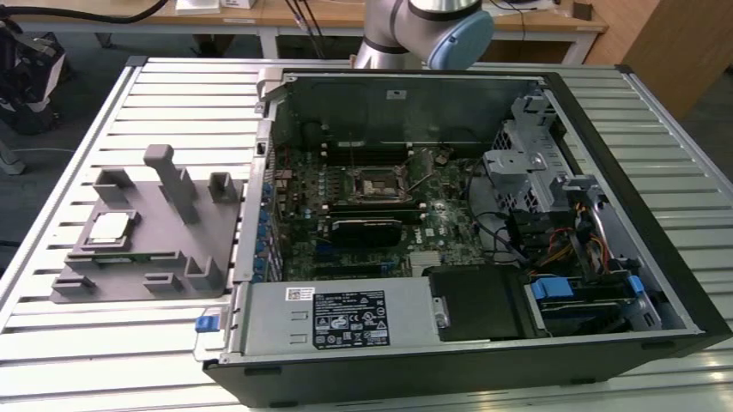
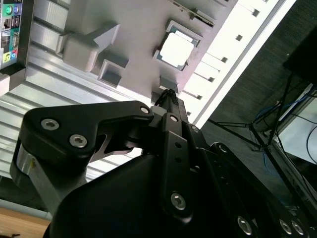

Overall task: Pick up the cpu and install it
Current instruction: 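Reach for the cpu, then pick up the cpu and move it towards the insertion slot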

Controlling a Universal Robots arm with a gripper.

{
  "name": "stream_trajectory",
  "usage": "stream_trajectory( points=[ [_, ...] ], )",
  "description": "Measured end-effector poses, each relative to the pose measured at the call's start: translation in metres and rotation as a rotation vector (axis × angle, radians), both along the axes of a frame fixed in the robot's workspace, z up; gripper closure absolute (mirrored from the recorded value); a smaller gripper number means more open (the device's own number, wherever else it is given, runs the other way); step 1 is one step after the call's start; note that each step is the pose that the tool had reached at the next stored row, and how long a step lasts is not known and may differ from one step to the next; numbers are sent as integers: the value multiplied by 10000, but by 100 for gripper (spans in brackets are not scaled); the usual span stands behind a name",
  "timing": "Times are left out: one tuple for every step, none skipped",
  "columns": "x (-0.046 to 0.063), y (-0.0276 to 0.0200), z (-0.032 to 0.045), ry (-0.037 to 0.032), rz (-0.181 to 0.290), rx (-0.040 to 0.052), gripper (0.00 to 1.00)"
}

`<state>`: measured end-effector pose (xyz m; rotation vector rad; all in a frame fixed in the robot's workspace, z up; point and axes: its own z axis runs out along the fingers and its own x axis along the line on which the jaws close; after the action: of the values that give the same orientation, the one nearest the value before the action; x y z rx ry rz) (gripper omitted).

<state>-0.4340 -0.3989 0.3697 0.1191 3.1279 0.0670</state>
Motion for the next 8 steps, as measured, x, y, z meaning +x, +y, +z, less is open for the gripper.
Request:
stream_trajectory(
  points=[
    [-22,0,-2,1,0,0,89],
    [-42,0,-4,2,0,0,89],
    [-60,0,-6,2,0,0,89],
    [-77,0,-8,2,-1,1,89],
    [-91,0,-11,3,-1,1,89],
    [-103,0,-14,2,-1,1,89],
    [-113,0,-18,2,0,1,89],
    [-121,0,-21,3,0,0,89]
  ],
)
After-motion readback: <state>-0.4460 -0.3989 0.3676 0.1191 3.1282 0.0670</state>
